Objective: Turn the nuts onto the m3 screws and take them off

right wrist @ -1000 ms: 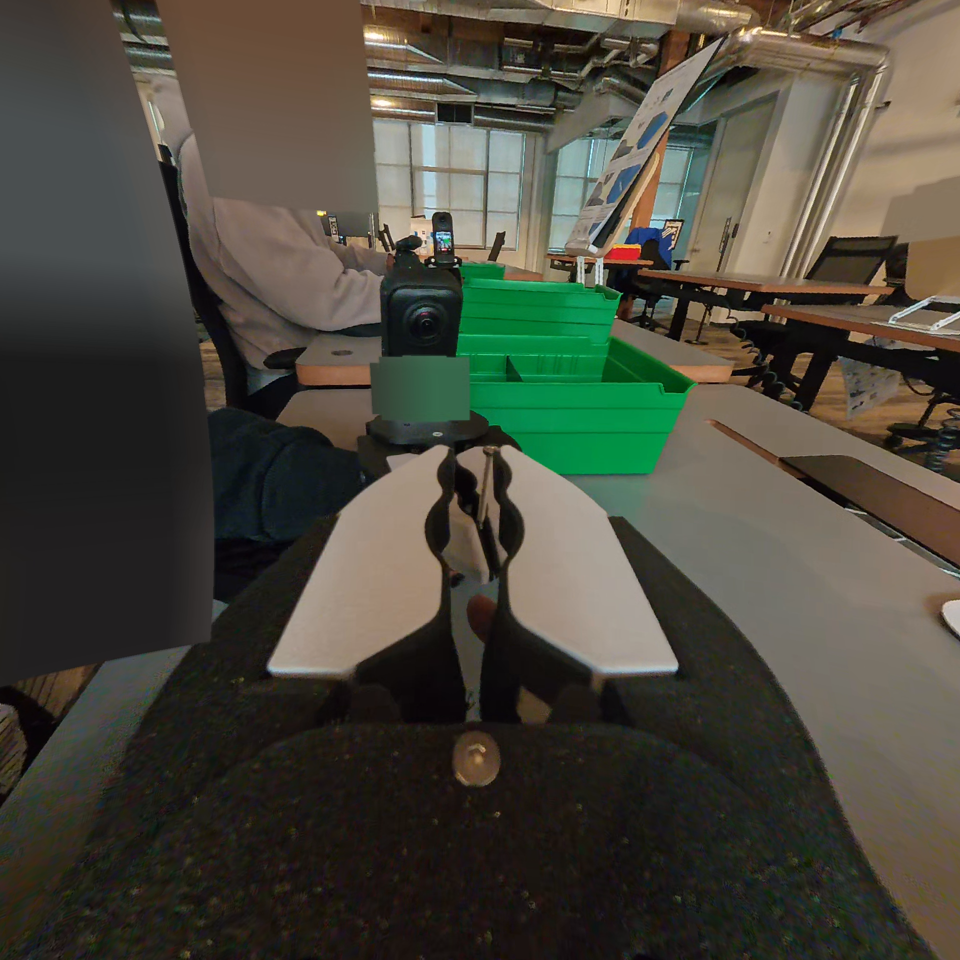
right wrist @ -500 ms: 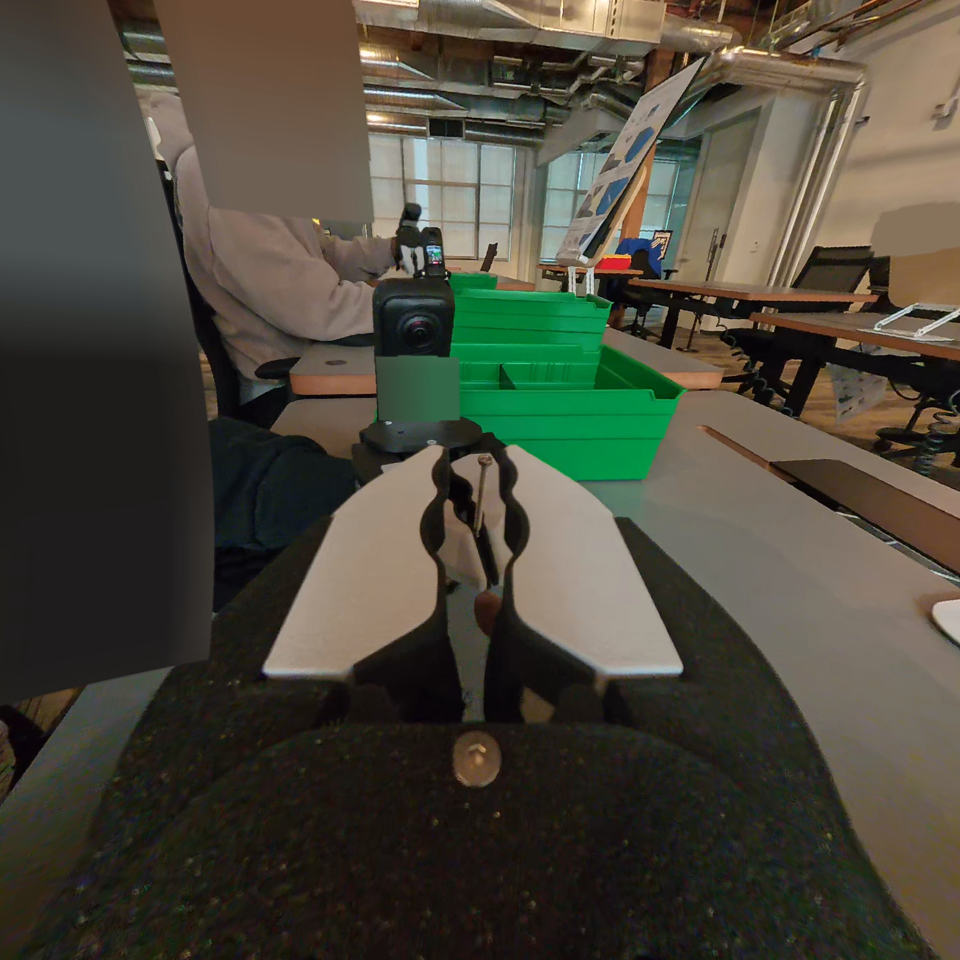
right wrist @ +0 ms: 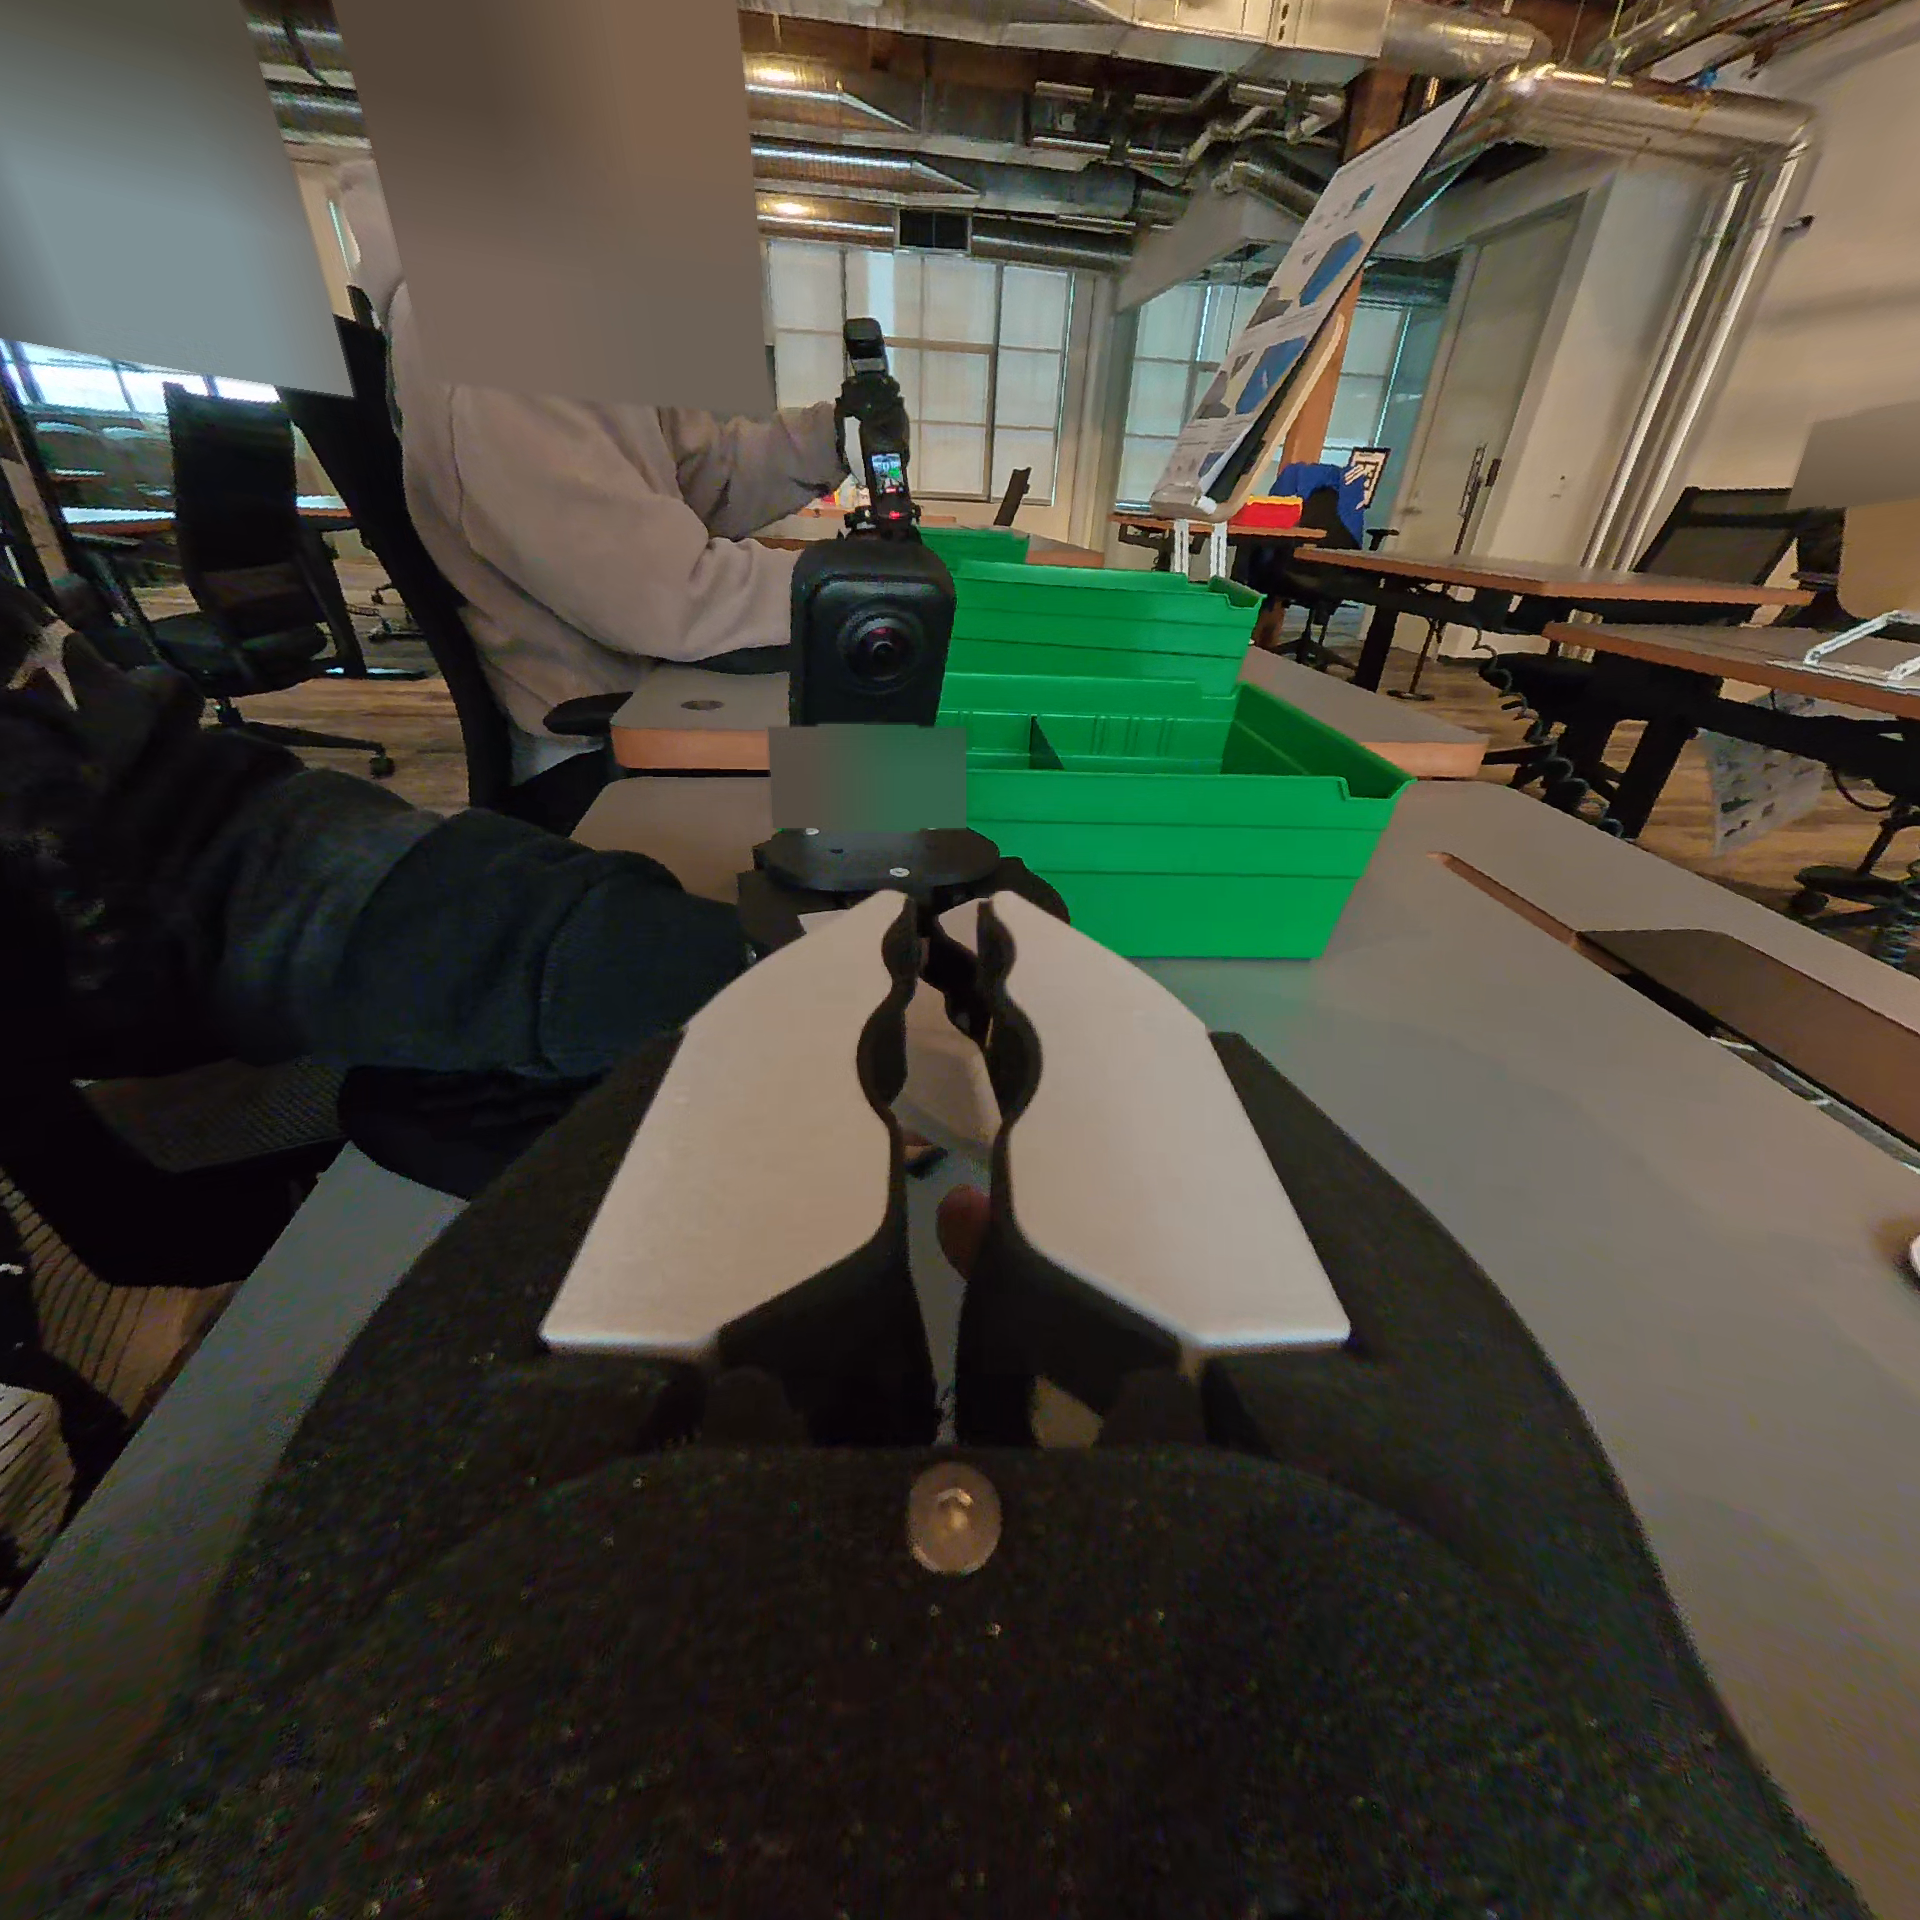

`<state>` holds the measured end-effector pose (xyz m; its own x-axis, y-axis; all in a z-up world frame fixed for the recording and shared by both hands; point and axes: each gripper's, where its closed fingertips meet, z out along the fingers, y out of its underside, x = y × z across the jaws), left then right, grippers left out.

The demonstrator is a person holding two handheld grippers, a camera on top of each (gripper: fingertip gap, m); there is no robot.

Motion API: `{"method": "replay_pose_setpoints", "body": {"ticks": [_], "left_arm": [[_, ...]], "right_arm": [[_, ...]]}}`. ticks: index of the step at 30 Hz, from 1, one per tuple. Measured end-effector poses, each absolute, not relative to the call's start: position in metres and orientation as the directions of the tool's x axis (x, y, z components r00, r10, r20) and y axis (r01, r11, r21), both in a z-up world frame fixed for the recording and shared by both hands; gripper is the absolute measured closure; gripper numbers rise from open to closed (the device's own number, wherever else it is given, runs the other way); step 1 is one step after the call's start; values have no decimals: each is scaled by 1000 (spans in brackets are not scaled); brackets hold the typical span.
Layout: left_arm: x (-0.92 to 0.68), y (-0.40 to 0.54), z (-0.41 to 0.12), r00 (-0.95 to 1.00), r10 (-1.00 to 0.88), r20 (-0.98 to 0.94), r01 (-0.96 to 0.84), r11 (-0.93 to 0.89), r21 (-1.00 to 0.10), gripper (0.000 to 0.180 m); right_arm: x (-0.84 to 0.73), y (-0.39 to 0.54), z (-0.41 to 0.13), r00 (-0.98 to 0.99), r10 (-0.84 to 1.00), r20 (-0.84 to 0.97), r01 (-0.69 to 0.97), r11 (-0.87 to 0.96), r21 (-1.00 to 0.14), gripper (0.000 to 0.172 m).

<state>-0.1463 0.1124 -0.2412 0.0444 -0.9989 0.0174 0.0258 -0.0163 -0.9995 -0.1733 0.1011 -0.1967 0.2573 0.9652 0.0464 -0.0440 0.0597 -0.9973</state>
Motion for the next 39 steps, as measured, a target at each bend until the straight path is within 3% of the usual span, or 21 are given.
{"method": "replay_pose_setpoints", "body": {"ticks": [10,20,30,39], "left_arm": [[-146,111,-242,39,-999,14,20,-13,-1000,179],[-146,113,-241,48,-999,20,27,-18,-999,179],[-146,112,-241,45,-999,18,24,-17,-1000,179],[-147,114,-241,51,-998,23,30,-22,-999,179]], "right_arm": [[-179,106,-201,275,960,52,-27,62,-998,144],[-172,103,-198,271,961,59,-31,70,-997,161],[-180,106,-201,283,957,64,-28,75,-997,140],[-172,105,-199,287,955,71,-29,83,-996,161]]}}
